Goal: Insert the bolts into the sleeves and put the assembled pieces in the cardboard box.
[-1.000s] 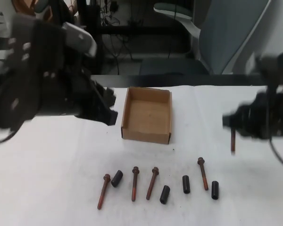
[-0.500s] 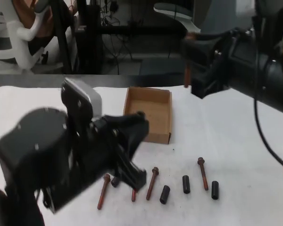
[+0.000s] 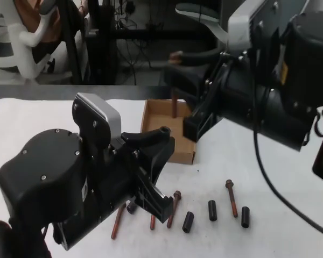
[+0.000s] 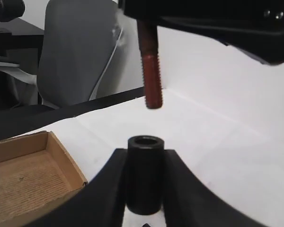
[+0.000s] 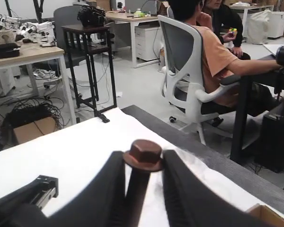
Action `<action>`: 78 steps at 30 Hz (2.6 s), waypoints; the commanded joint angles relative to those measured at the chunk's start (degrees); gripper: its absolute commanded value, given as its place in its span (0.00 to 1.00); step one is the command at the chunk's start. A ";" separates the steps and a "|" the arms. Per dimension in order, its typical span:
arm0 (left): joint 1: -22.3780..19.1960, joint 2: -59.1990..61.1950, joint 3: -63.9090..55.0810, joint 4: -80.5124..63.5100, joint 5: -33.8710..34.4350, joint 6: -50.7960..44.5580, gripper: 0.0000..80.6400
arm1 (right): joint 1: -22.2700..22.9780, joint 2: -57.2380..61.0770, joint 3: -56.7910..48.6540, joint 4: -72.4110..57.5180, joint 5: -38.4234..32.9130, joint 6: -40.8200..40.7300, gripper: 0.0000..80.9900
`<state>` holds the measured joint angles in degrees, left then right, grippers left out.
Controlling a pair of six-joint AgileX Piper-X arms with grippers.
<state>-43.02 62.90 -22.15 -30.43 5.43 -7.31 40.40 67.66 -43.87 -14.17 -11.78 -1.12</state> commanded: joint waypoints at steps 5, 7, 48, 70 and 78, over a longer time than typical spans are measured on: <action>0.13 -0.26 -0.09 -1.72 -1.13 0.22 0.02 | 2.20 0.21 -0.23 -1.75 -0.20 2.39 0.01; 0.13 -0.26 -0.09 -2.00 -1.13 0.22 0.02 | 2.44 0.21 -0.23 -1.75 -0.20 2.39 0.01; 5.36 -0.26 -0.09 -8.36 -2.30 0.02 0.02 | 2.92 1.27 -0.33 3.13 2.42 -0.13 0.66; 13.92 32.44 -34.60 23.70 9.56 6.28 0.02 | -6.52 5.79 -10.44 62.87 26.74 22.20 0.52; 17.98 45.43 -52.09 27.05 11.76 4.93 0.02 | -12.35 13.53 -10.44 61.34 23.45 22.60 0.52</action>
<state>-25.94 106.12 -69.69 -4.91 15.55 -1.35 29.36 79.50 -53.72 47.25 13.56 20.75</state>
